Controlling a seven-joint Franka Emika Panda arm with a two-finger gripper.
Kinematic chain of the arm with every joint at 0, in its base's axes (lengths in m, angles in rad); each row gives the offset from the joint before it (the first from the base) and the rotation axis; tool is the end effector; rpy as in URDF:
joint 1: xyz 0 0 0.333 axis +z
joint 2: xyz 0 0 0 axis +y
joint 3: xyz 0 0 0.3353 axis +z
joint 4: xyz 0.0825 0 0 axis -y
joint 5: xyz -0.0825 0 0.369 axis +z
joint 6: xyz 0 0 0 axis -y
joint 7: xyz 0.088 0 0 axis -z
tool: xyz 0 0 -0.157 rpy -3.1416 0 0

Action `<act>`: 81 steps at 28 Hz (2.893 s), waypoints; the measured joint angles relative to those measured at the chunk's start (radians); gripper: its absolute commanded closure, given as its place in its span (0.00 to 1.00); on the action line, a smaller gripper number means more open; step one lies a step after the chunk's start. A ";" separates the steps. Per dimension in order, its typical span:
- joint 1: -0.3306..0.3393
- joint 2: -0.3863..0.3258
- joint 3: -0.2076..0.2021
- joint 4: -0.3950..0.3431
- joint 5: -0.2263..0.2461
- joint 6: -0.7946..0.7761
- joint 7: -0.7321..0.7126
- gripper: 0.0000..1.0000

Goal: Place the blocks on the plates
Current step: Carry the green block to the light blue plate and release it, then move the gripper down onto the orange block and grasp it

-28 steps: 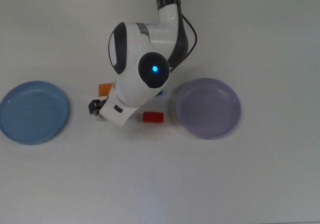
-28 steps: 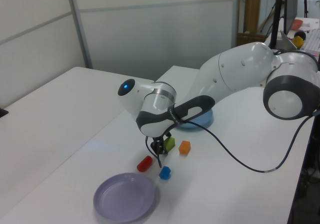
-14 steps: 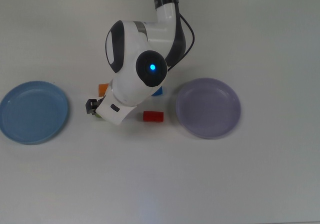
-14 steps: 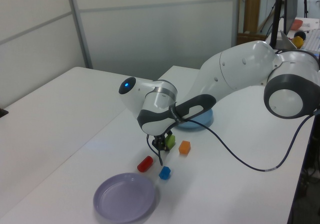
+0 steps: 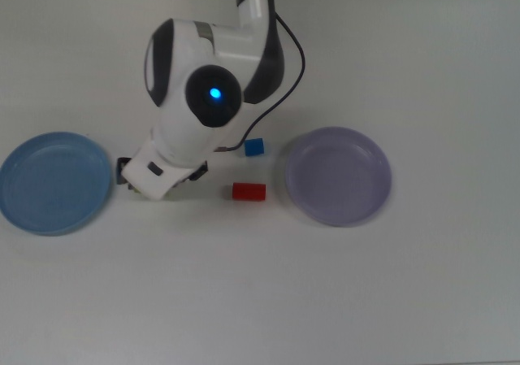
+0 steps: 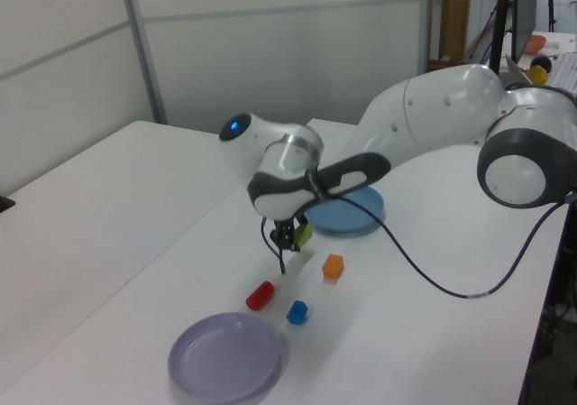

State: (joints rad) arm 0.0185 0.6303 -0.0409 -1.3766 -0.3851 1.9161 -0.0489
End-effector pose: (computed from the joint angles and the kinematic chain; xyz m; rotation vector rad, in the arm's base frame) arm 0.7099 -0.0550 0.3190 2.7497 0.2508 -0.1441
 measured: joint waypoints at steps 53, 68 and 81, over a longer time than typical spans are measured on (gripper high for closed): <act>-0.129 -0.135 0.153 -0.034 0.052 -0.439 -0.186 0.00; -0.090 -0.021 0.153 -0.101 -0.027 -0.409 -0.151 0.00; -0.082 0.018 0.153 -0.091 -0.037 -0.282 -0.113 0.00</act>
State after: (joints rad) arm -0.0630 0.6480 0.1124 -1.4674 -0.4222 1.6337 -0.1619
